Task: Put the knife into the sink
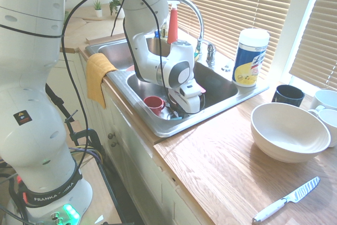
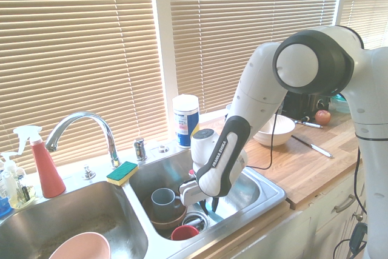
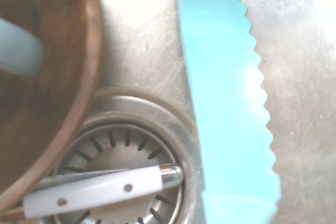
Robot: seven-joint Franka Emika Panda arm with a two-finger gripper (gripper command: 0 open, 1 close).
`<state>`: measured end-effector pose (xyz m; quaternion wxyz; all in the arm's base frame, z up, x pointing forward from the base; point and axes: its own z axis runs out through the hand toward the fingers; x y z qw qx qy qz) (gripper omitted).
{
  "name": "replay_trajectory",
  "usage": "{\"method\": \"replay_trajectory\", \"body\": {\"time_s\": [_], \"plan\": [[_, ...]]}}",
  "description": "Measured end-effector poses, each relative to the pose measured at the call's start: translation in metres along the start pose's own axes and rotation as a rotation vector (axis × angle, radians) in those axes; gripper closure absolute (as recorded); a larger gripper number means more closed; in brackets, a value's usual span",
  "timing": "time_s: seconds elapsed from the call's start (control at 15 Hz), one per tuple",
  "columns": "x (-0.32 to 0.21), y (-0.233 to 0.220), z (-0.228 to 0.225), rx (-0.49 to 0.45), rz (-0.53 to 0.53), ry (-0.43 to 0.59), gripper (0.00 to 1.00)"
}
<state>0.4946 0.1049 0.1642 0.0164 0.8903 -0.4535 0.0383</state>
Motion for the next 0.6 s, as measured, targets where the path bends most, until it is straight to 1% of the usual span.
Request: {"method": "replay_trajectory", "body": {"time_s": [0.27, 0.4, 0.6], "plan": [[0.002, -0.002, -0.006, 0.017, -0.008, 0.003, 0.0], [0.003, -0.008, -0.031, 0.044, -0.026, 0.018, 0.0], [0.004, -0.001, -0.09, 0.067, -0.074, 0.045, 0.0]]}}
